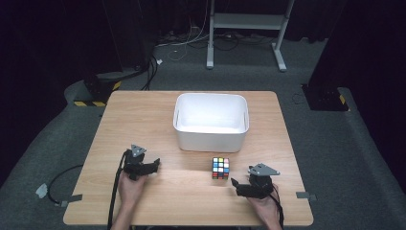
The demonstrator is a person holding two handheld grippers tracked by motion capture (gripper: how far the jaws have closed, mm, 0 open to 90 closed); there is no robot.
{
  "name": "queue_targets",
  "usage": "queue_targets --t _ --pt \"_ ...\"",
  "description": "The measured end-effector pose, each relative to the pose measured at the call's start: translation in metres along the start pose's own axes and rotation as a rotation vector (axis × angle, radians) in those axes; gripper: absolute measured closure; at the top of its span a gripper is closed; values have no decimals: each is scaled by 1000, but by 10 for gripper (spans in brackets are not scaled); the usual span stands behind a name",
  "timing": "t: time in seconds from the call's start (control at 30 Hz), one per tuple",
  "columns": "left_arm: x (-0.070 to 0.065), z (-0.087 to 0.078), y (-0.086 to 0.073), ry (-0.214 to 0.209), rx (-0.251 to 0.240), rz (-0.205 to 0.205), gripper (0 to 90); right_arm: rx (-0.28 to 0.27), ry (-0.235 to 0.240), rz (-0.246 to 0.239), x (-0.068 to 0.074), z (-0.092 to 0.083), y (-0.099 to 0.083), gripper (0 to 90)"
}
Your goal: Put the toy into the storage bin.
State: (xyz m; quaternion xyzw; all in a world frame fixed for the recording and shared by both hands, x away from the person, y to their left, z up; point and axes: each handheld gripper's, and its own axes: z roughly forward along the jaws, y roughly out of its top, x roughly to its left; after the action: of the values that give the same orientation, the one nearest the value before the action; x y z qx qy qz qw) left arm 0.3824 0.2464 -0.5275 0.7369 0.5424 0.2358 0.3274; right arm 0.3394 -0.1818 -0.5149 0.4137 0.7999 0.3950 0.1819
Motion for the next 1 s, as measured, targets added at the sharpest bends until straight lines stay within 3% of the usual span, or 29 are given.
queue_targets --t 1.0 --pt "0 0 0 0 0 -1 192 -6 67 -62 24 18 18 94"
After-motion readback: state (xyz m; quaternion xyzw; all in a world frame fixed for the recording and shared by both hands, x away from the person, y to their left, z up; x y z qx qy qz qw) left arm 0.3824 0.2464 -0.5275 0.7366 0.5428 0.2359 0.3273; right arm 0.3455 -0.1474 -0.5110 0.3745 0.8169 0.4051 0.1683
